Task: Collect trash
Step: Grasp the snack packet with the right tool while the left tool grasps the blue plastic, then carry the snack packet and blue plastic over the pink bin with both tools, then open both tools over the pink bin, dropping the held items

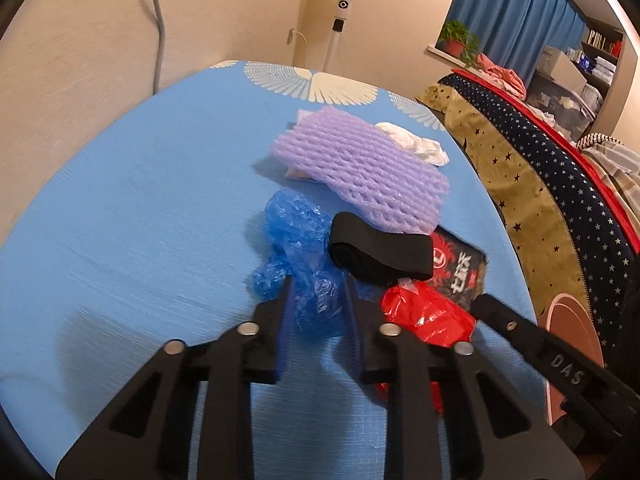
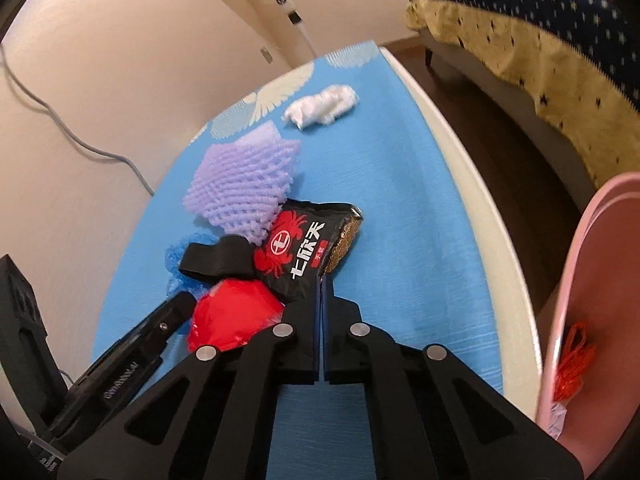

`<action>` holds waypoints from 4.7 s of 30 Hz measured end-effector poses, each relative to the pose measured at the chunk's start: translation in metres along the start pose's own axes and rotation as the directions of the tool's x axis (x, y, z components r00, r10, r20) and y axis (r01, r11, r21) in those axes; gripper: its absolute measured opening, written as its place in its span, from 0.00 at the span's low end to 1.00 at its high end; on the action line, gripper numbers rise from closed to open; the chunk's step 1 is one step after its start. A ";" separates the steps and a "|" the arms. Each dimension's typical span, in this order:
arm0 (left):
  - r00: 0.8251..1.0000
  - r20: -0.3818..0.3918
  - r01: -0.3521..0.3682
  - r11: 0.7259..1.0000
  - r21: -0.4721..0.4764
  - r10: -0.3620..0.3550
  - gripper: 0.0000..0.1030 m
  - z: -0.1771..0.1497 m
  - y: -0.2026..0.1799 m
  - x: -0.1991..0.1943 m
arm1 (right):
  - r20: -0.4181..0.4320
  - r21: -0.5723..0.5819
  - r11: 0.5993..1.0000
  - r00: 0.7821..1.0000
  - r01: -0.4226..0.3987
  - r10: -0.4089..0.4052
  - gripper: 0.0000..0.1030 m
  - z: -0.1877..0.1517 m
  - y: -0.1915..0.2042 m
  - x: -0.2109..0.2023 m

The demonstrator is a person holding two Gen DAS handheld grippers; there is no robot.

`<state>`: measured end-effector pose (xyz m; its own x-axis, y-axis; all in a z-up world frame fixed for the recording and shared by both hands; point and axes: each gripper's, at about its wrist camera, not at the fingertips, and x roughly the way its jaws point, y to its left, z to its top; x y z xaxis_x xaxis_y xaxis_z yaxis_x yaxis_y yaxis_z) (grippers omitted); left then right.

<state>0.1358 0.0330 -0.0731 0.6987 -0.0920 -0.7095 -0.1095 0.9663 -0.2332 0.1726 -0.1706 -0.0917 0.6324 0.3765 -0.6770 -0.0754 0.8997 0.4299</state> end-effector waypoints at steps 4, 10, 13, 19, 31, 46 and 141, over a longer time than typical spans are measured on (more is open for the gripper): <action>1.000 0.011 -0.011 1.000 -0.015 0.011 0.07 0.000 0.003 -0.004 | 0.048 -0.037 0.999 0.999 0.009 -0.007 0.00 0.005 0.007 -0.014; 0.999 0.050 -0.021 1.000 -0.006 0.022 0.04 0.003 0.003 -0.018 | 0.102 -0.080 0.997 0.995 0.009 0.000 0.00 0.009 0.016 -0.036; 0.997 0.072 -0.026 1.000 -0.007 0.026 0.03 0.004 0.005 -0.028 | 0.126 -0.106 0.994 0.992 0.014 -0.001 0.00 0.009 0.021 -0.049; 0.994 0.106 -0.027 1.000 0.004 0.026 0.03 0.005 0.004 -0.048 | 0.164 -0.132 0.991 0.986 0.037 -0.015 0.00 0.007 0.024 -0.076; 0.987 0.160 -0.016 0.999 0.040 0.009 0.03 -0.003 -0.001 -0.090 | 0.203 -0.174 0.982 0.978 0.077 -0.040 0.00 -0.005 0.028 -0.124; 0.977 0.214 0.003 0.997 0.077 -0.019 0.03 -0.007 -0.005 -0.129 | 0.281 -0.215 0.973 0.959 0.087 -0.023 0.00 -0.012 0.036 -0.175; 0.921 -0.029 0.369 0.848 0.380 -0.388 0.34 -0.065 -0.210 -0.086 | 0.374 0.076 0.865 0.790 0.496 -0.486 0.26 -0.010 -0.085 -0.266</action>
<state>0.0527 -0.1777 -0.0064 0.6655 -0.4663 -0.5828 0.4333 0.8771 -0.2070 0.0033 -0.3448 0.0457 0.8245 -0.2218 -0.5206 0.3070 0.9481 0.0822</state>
